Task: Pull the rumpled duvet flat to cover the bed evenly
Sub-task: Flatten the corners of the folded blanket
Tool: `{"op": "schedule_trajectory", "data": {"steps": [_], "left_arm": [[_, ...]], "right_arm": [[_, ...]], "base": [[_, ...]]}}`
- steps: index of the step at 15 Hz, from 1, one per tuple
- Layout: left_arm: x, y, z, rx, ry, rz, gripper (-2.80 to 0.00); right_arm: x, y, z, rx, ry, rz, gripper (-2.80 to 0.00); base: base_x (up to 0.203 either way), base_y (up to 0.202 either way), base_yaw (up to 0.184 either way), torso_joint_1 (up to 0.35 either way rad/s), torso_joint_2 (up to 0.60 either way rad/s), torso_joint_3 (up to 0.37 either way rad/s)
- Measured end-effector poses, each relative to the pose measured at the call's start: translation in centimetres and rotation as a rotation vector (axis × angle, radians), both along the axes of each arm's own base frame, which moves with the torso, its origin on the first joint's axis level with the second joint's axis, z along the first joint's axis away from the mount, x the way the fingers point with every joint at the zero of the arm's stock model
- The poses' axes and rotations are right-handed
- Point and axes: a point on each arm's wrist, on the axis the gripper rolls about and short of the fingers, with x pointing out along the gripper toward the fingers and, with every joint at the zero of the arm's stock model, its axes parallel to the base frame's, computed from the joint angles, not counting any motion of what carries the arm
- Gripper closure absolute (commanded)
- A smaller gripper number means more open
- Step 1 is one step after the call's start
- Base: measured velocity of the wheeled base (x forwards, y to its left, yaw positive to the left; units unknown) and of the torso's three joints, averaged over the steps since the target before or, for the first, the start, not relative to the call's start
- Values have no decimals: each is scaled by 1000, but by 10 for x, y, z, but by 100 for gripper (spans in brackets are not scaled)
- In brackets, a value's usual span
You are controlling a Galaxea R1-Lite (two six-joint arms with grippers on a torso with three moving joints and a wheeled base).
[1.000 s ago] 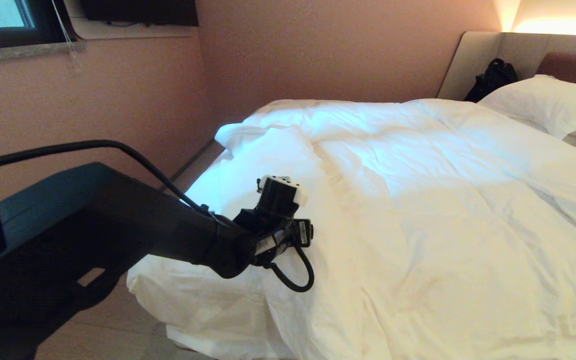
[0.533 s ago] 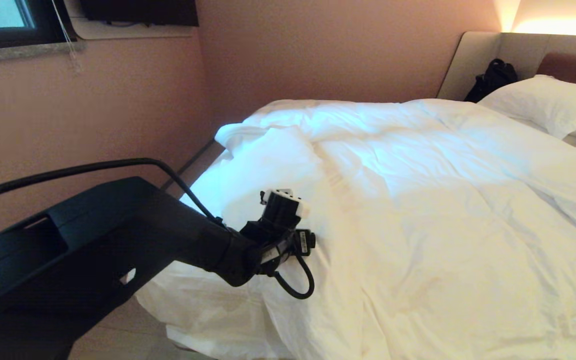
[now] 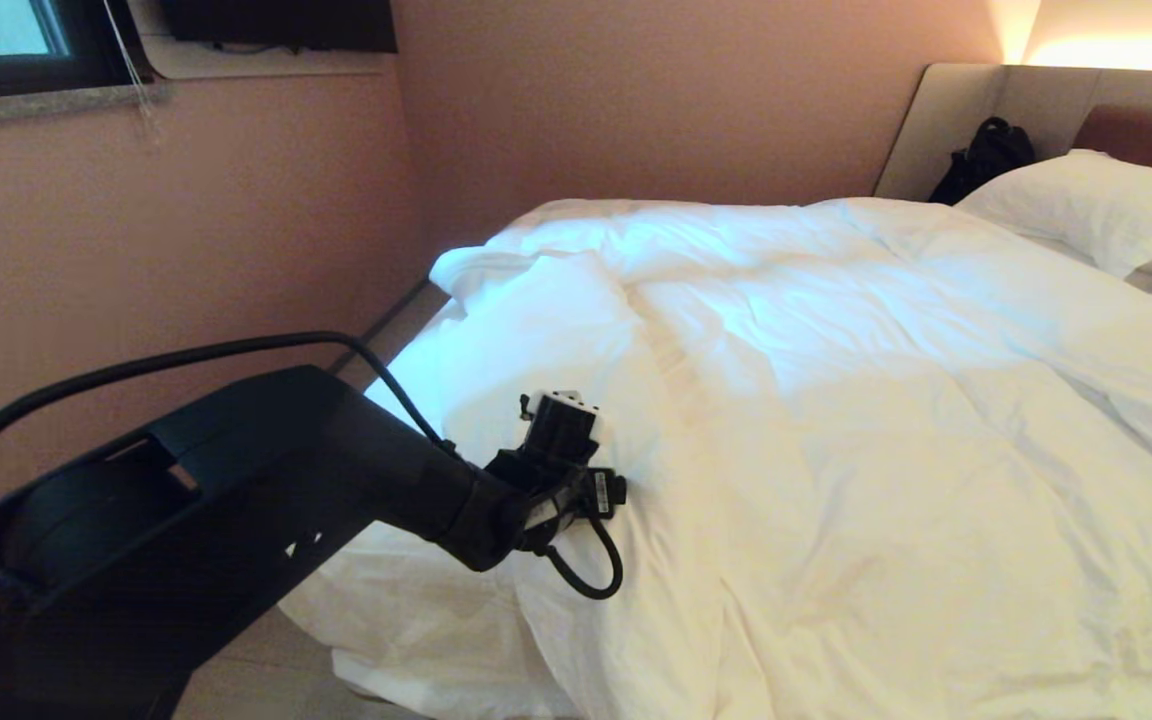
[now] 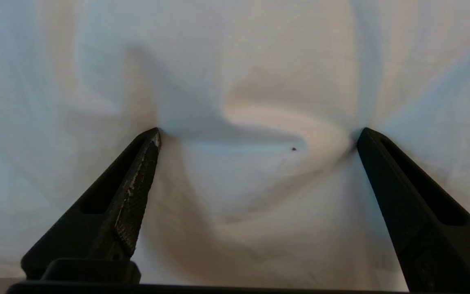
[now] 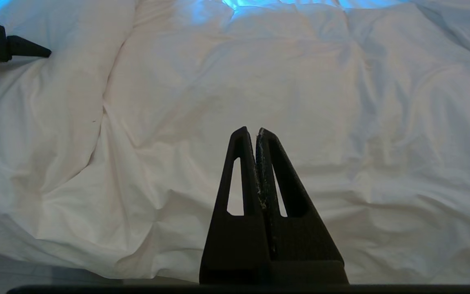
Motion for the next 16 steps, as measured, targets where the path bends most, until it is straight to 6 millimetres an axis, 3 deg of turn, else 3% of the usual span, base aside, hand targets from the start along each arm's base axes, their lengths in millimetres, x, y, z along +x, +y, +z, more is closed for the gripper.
{"op": "schedule_trajectory", "data": {"steps": [1,2,16], "left_arm": [[1,0,-2,2,4,2,-280],[1,0,-4,4,7,2,0],[4,6,-1,1,0,19,0]], "right_arm": [[0,0,0,0,0,0,0],[0,0,0,0,0,0,0],[0,0,0,0,0,0,0]], "base": [[0,0,0,0,0,0],[0,0,0,0,0,0],[0,0,0,0,0,0]]}}
